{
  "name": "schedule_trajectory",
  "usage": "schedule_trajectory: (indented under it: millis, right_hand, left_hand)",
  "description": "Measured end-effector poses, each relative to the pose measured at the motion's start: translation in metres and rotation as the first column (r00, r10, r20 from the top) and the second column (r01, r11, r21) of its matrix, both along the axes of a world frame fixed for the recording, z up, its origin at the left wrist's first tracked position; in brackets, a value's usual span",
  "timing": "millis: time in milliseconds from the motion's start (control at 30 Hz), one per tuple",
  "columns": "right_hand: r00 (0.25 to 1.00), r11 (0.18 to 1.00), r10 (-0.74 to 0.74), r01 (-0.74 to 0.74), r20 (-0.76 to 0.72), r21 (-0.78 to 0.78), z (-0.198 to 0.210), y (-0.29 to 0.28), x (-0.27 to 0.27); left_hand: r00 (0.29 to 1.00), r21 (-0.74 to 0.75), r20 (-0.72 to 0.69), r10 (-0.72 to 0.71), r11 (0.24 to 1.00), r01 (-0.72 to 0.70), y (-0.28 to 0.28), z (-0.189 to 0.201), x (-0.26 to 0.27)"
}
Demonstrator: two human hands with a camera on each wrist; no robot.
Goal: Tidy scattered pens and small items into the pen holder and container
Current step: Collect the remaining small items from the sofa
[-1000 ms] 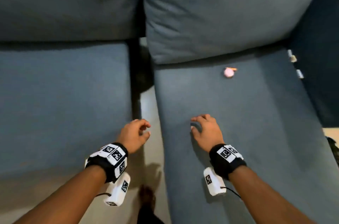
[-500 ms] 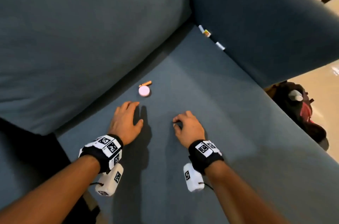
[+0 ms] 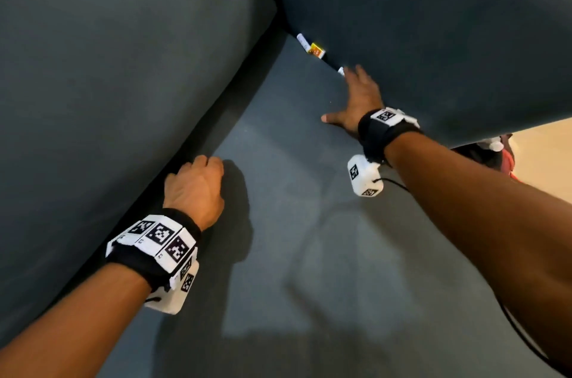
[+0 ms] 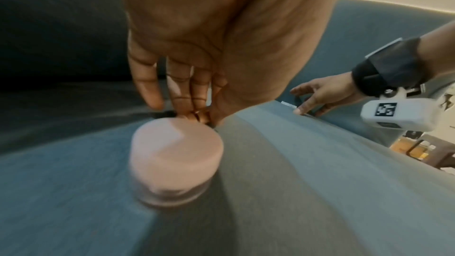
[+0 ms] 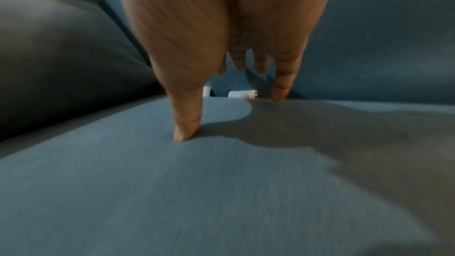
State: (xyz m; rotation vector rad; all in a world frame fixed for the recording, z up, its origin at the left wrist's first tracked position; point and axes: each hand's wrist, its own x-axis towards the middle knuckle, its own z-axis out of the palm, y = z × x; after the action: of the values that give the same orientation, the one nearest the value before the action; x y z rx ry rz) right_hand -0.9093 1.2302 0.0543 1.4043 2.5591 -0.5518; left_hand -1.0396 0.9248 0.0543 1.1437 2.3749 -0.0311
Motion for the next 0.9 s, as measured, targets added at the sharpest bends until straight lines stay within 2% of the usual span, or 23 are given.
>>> schedule_trajectory:
  millis: [100, 167, 300, 500, 667, 733, 800, 900]
  right_hand:
    - [0.998, 0.998, 0.000, 0.004, 0.068, -0.059, 0.002, 0.023, -0.012]
    - [0.994, 0.993, -0.013, 0.026, 0.109, -0.118, -0.002, 0.032, -0.018]
    - [0.988, 0.956, -0.068, 0.103, 0.135, -0.273, -0.012, 0.047, -0.022]
    - [0.989, 0.911, -0.082, 0.124, 0.124, -0.392, -0.015, 0.052, -0.021]
    - [0.990, 0.941, -0.043, 0.085, 0.133, -0.327, -0.014, 0.047, -0.022]
    - [0.988, 0.972, 0.049, -0.013, 0.149, -0.234, -0.006, 0.045, -0.030]
    - [0.977, 0.979, 0.185, -0.173, 0.106, -0.110, 0.003, 0.043, -0.042]
    - [0.950, 0.950, 0.313, -0.313, 0.001, 0.003, 0.012, 0.047, -0.077]
  left_hand:
    - [0.970, 0.133, 0.241, 0.001, 0.991, -0.034, 0.019, -0.002, -0.003]
    - [0.940, 0.207, 0.340, 0.001, 0.975, -0.076, 0.033, -0.002, -0.004]
    - [0.920, 0.275, 0.390, -0.028, 0.957, -0.087, 0.059, -0.003, -0.004]
    - [0.905, 0.191, 0.425, -0.033, 0.980, -0.053, 0.081, 0.000, -0.006]
    - [0.930, 0.207, 0.361, 0.072, 0.966, -0.155, 0.105, -0.009, -0.021]
    - [0.951, 0.179, 0.289, 0.111, 0.970, -0.167, 0.118, -0.011, -0.023]
    - [0.968, 0.118, 0.213, 0.136, 0.979, -0.164, 0.130, -0.010, -0.025]
    - [0.942, 0.027, 0.271, 0.198, 0.977, -0.213, 0.148, -0.012, -0.035]
